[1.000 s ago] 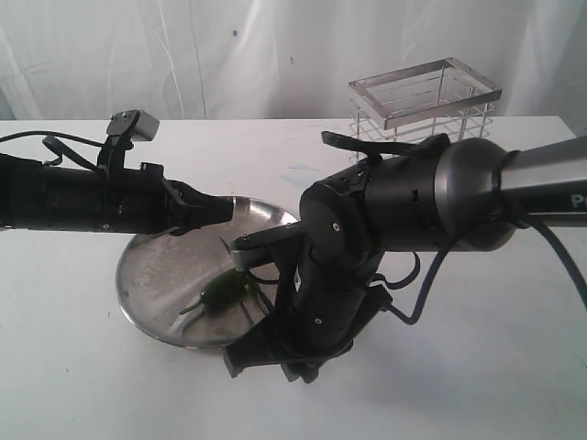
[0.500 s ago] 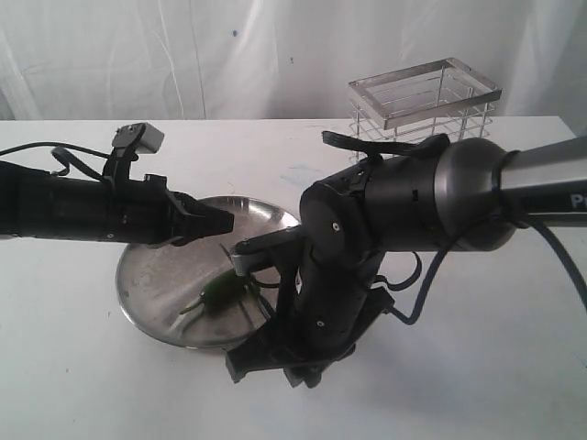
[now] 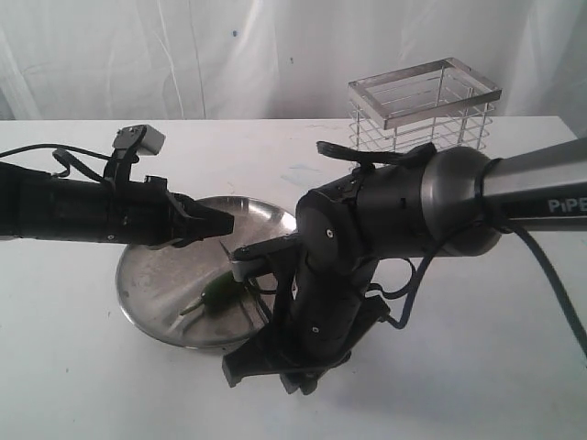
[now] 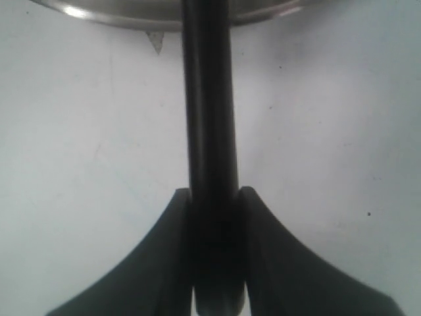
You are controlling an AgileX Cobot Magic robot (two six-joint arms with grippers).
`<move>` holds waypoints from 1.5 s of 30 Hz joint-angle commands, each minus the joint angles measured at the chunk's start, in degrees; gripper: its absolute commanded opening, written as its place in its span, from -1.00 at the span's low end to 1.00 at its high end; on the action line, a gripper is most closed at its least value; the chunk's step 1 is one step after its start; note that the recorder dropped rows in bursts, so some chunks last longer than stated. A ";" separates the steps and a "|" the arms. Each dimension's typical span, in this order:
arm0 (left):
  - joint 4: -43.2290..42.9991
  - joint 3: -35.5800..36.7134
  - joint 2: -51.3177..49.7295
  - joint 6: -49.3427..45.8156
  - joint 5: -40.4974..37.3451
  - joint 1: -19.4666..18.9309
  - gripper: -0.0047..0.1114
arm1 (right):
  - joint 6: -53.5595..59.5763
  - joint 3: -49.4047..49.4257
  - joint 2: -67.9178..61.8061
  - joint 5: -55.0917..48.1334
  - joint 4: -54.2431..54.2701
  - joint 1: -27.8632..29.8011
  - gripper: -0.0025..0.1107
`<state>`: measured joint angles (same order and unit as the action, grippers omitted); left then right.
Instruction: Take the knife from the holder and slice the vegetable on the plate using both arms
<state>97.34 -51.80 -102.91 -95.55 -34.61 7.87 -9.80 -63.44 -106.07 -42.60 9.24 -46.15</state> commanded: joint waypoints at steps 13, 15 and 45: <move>2.60 -0.40 -1.08 -3.47 -0.76 0.23 -0.92 | 0.70 0.19 -0.44 0.44 1.43 0.36 -0.96; 2.60 -1.51 -2.91 -1.43 -1.17 0.23 -0.92 | 0.70 0.19 -0.44 0.44 1.43 0.36 -0.96; 2.60 -3.62 -16.42 -3.40 5.30 0.23 -0.92 | 0.70 0.19 -0.44 0.44 1.54 0.36 -0.96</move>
<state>98.68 -55.86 -117.79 -98.54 -30.82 7.87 -9.66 -63.44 -106.45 -42.39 10.71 -46.00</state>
